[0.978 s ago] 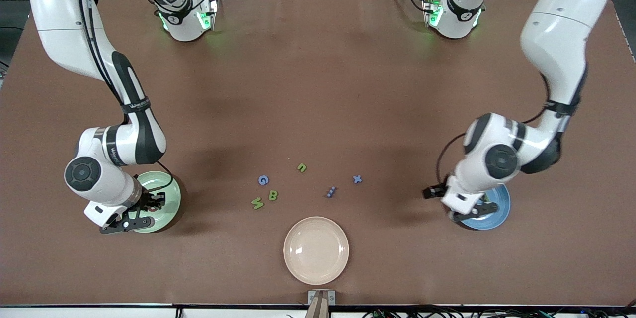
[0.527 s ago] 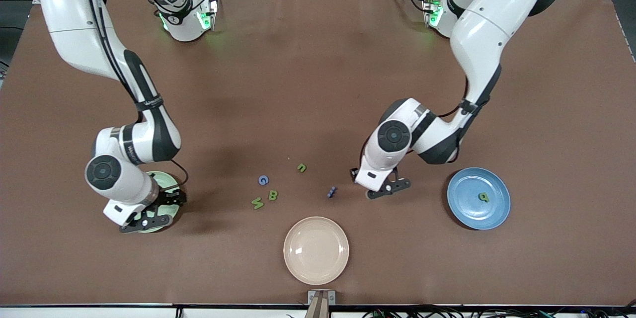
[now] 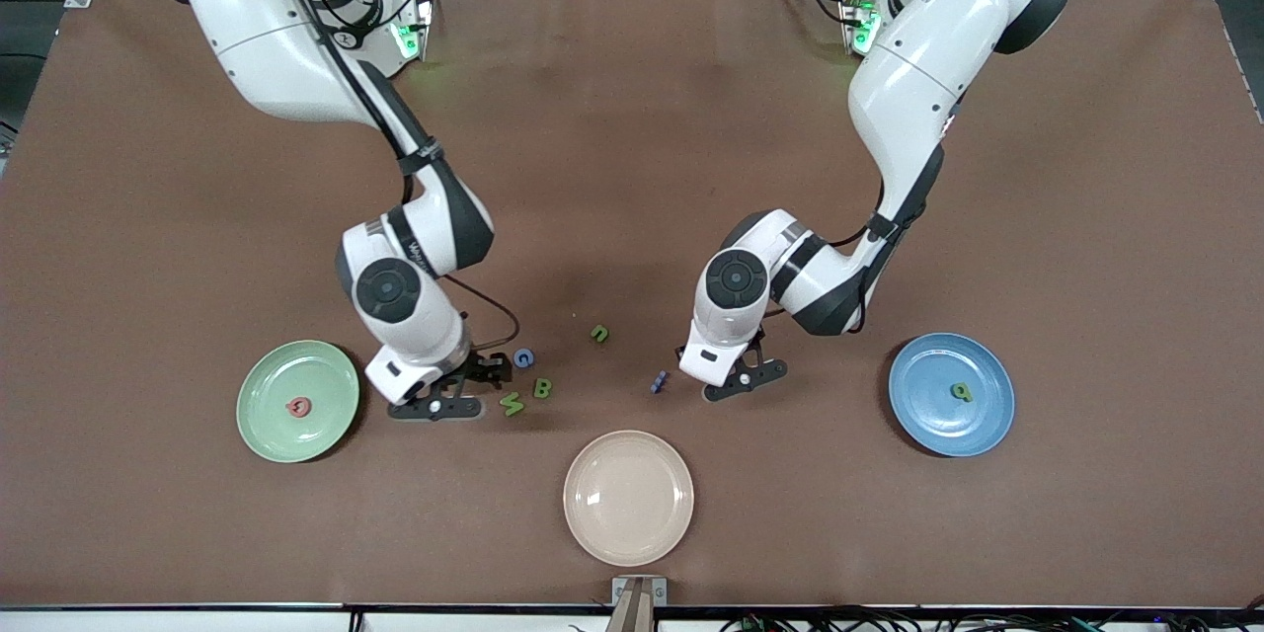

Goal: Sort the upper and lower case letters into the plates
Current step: 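Release pink on the green plate, then grasp a blue letter with the right gripper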

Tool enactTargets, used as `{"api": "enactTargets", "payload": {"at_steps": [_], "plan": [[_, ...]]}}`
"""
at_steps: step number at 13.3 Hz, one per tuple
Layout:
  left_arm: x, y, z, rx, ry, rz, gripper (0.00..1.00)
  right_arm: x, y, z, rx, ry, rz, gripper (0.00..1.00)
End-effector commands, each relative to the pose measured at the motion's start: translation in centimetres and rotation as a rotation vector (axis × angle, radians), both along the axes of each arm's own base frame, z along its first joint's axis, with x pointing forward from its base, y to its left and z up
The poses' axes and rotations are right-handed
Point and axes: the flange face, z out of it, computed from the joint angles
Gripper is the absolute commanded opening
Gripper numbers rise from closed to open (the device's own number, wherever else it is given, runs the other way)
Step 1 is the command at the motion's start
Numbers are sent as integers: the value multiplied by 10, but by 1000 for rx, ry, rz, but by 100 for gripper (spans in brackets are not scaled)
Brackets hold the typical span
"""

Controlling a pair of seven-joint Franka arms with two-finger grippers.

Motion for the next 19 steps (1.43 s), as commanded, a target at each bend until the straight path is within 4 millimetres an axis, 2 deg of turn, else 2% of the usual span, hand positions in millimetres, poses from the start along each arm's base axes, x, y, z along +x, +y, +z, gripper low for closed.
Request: {"api": "enactTargets", "payload": {"at_steps": [1, 5, 7, 10, 12, 13, 14, 17, 18, 19], "plan": [[4, -1, -16, 1, -8, 23, 46, -12, 26, -25, 16, -12, -27, 88], [-3, -13, -26, -18, -16, 40, 41, -28, 35, -41, 0, 21, -10, 88], [1, -13, -15, -31, -34, 56, 41, -34, 38, -47, -6, 32, -2, 84], [1, -14, -17, -34, -35, 53, 41, -42, 43, -54, -13, 42, 12, 59], [0, -15, -19, -35, -34, 54, 40, -42, 43, -57, -16, 46, 13, 54], [-1, -16, -19, -36, -33, 54, 36, -43, 42, -59, -18, 48, 13, 49], [-2, -17, -19, -35, -32, 52, 30, -43, 42, -59, -17, 49, 12, 40], [-4, -18, -21, -32, -29, 47, 1, -38, 32, -57, -21, 50, 10, 13], [-2, -16, -15, -26, -32, 45, 0, -33, 25, -53, -21, 49, 0, 5], [5, -9, -2, -21, -47, 53, 0, -26, 17, -46, -19, 40, -9, 3]]}}
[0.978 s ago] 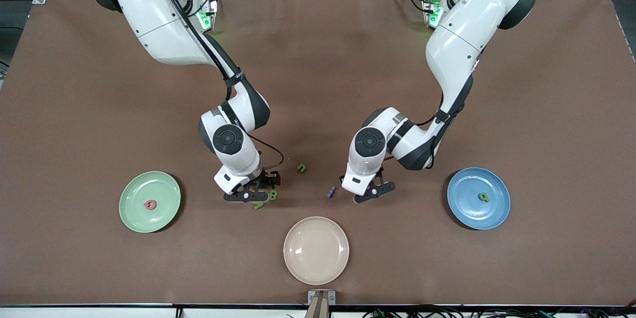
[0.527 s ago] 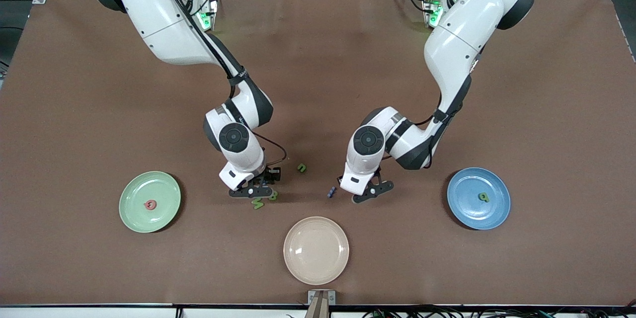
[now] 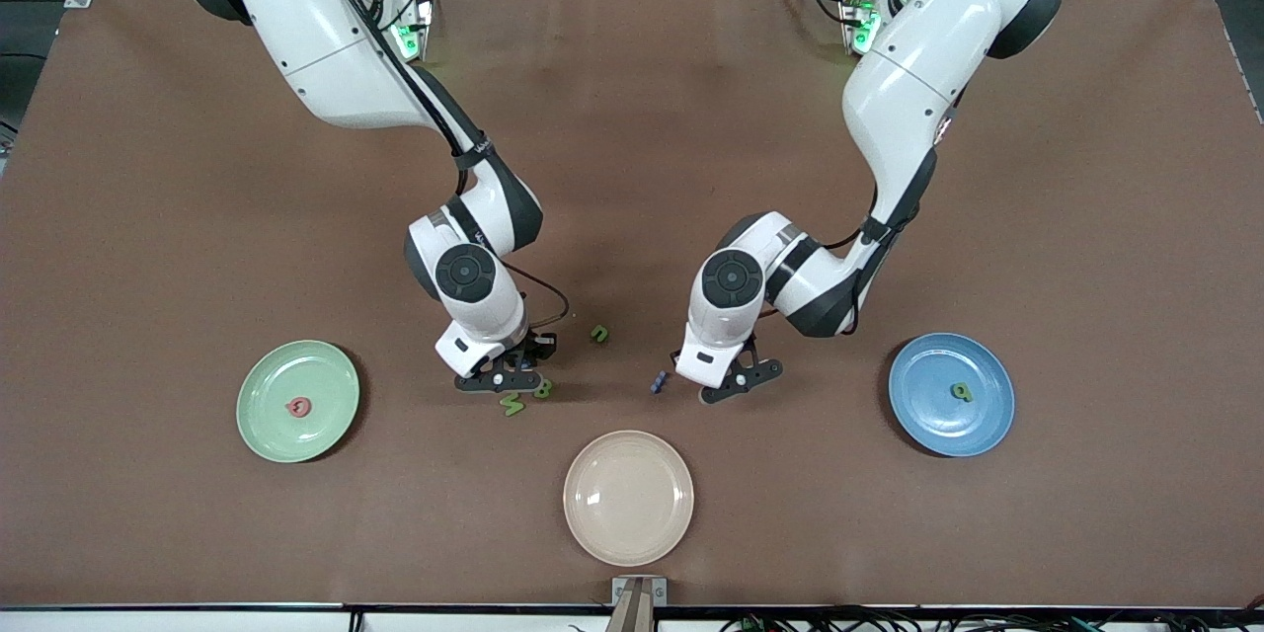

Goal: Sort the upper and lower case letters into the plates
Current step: 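Place the blue x on the blue plate while the right gripper places blue letter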

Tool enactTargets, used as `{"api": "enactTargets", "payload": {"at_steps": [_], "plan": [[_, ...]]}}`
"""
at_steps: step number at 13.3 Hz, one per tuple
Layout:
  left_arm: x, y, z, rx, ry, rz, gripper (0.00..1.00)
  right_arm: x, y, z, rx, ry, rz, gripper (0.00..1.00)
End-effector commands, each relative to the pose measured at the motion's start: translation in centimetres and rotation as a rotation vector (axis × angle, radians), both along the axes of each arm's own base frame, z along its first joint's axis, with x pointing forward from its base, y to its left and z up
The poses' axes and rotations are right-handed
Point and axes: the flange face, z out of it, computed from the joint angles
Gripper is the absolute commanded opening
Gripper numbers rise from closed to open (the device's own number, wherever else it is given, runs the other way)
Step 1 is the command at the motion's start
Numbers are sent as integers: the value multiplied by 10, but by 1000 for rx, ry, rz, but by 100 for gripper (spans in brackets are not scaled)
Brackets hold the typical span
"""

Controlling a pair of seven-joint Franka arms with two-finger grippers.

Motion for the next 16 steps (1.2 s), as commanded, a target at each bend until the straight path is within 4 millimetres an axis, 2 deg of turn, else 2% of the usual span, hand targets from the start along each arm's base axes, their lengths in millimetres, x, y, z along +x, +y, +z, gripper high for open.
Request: {"api": "enactTargets", "payload": {"at_steps": [1, 2, 3, 5, 6, 8, 10, 11, 12, 13, 14, 15, 16], "plan": [[14, 13, 16, 17, -32, 30, 0, 16, -32, 18, -4, -16, -31, 3], [26, 37, 28, 56, -23, 49, 0, 28, -52, 32, -6, -28, -38, 3], [45, 74, 48, 82, -19, 93, 0, 40, -79, 38, -23, -21, -25, 3], [67, 127, 64, 113, 2, 45, 0, 60, -132, 54, -38, -25, 32, 3], [77, 162, 71, 136, 26, 11, 0, 68, -160, 56, -47, -25, 80, 3], [91, 227, 71, 169, 90, -59, 0, 81, -215, 62, -63, -32, 174, 3], [96, 291, 57, 164, 168, -139, 0, 88, -266, 61, -83, -21, 297, 5], [93, 310, 45, 159, 200, -171, 1, 89, -285, 60, -89, -16, 335, 8], [92, 323, 40, 156, 215, -197, 2, 88, -297, 57, -90, -9, 352, 19], [93, 340, 36, 152, 225, -207, 5, 87, -304, 51, -89, 1, 351, 44], [93, 354, 33, 148, 234, -212, 32, 86, -305, 49, -89, 4, 350, 60], [93, 358, 31, 143, 232, -210, 82, 86, -305, 48, -86, 4, 346, 69], [94, 354, 37, 135, 223, -207, 100, 86, -303, 48, -80, 2, 339, 77]]}}
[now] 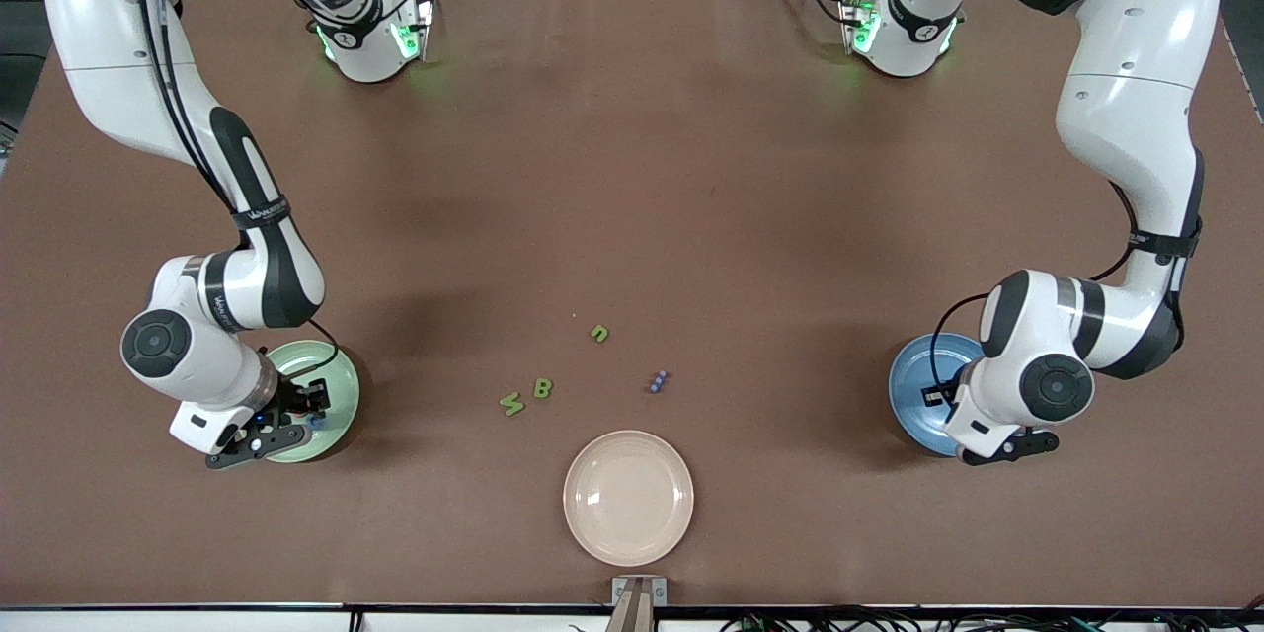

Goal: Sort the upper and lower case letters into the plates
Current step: 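Place the blue x on the blue plate while the right gripper places blue letter, then grasp the blue E with the left gripper while the right gripper grasps green z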

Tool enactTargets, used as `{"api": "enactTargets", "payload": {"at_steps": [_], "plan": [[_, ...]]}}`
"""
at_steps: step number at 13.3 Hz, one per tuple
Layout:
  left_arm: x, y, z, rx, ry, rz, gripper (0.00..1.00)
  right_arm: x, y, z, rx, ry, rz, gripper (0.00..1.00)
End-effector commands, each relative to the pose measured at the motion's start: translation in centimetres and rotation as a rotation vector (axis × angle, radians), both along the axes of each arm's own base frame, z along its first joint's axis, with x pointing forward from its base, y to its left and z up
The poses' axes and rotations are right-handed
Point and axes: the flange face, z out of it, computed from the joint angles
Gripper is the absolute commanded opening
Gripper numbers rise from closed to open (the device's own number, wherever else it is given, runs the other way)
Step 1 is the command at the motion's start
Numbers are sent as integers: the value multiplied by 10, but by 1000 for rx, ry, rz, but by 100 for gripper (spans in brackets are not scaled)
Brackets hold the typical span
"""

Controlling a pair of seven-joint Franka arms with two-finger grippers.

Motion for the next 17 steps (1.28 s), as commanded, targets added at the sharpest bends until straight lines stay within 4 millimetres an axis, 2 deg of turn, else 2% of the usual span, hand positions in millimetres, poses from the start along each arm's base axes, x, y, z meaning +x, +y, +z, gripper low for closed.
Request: {"api": "enactTargets", "payload": {"at_steps": [1, 3, 5, 7, 8, 9, 11, 12, 14, 17], "plan": [[-3, -34, 18, -45, -12, -30, 100, -3, 17, 4, 15, -4, 14, 79], [-13, -102, 43, -121, -24, -2, 100, -2, 50, 9, 77, -14, -80, 79], [-33, -182, 61, -177, -33, 10, 100, 0, 99, 24, 133, -38, -174, 79], [-67, -271, 62, -182, -36, -42, 100, -2, 136, 30, 154, -49, -265, 79], [-77, -300, 60, -194, -53, -46, 99, -6, 155, 26, 156, -46, -284, 79], [-82, -319, 57, -222, -82, -39, 96, -5, 177, 32, 170, -66, -286, 79], [-95, -358, 54, -284, -141, -101, 92, -4, 204, 35, 188, -103, -246, 79], [-95, -367, 50, -301, -186, -126, 92, -5, 215, 29, 196, -126, -219, 79], [-105, -391, 34, -292, -258, -240, 89, -16, 251, 6, 206, -140, -168, 79], [-116, -415, 13, -272, -348, -387, 78, -28, 275, -25, 226, -155, -139, 79]]}}
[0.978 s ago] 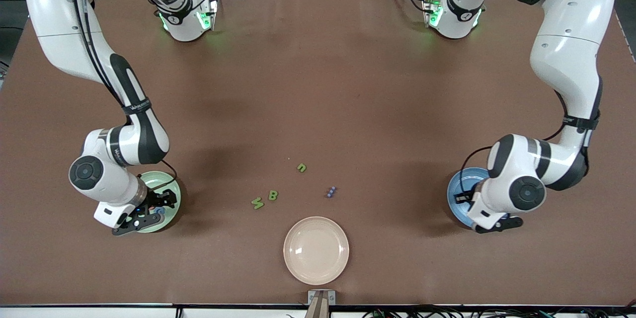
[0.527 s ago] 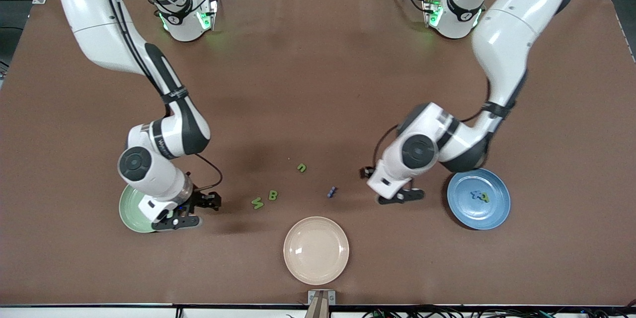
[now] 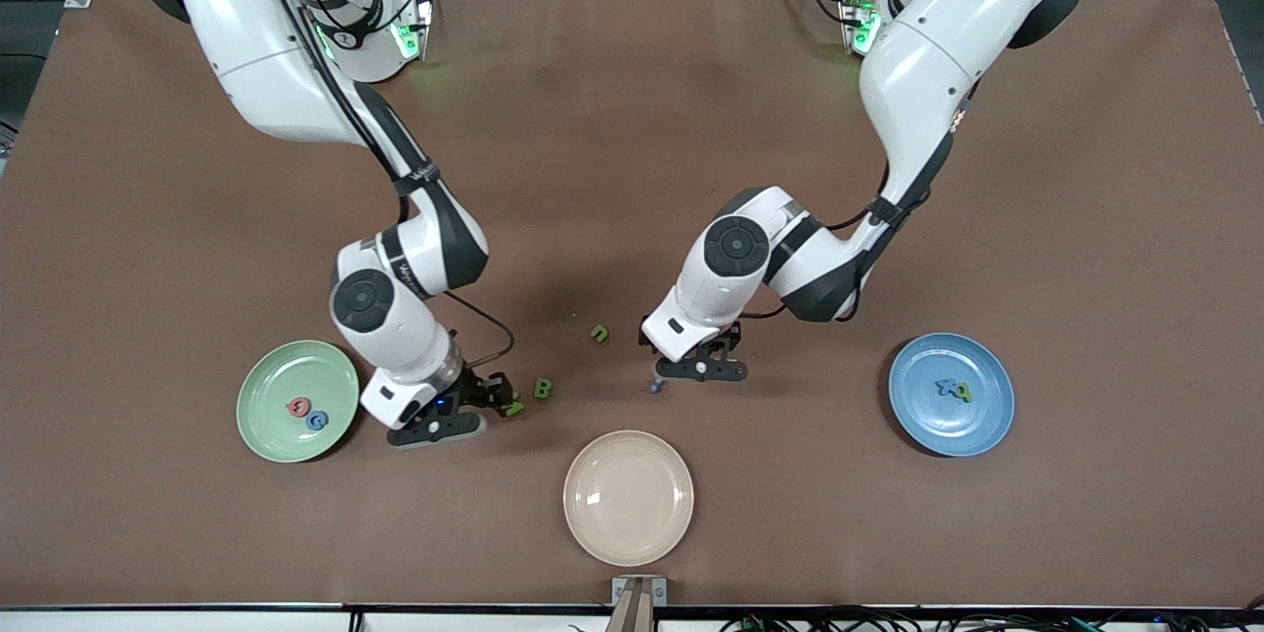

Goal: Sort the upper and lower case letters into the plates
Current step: 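Grasp the blue E with the left gripper while the right gripper grasps green z, then place the blue E on the blue plate while the right gripper places green z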

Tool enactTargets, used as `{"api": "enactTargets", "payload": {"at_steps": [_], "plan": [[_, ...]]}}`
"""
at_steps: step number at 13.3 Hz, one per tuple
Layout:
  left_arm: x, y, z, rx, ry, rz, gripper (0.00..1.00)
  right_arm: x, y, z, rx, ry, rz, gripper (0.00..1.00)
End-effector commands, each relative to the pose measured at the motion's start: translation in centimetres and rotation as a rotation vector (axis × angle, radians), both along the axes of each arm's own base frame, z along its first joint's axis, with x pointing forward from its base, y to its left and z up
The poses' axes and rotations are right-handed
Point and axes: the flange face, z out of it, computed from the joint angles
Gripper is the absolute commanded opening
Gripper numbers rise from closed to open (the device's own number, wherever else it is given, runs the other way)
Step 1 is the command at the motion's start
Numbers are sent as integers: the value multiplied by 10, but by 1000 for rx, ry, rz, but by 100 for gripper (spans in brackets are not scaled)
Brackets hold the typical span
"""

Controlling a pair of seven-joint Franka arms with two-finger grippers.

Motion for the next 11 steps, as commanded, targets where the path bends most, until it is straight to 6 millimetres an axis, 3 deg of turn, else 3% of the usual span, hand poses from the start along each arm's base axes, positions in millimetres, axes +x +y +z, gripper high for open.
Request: {"api": "enactTargets", "payload": {"at_steps": [1, 4, 8, 11], "plan": [[-7, -20, -13, 32, -109, -126, 72, -8, 21, -28, 3, -13, 20, 79], [-3, -17, -22, 35, -167, -268, 60, -12, 24, -36, -12, -3, 37, 79], [0, -14, -37, 21, -189, -296, 53, -17, 21, -44, -24, 15, 41, 76], [-1, -17, -44, -6, -207, -298, 50, -19, 21, -47, -34, 19, 49, 59]]}}
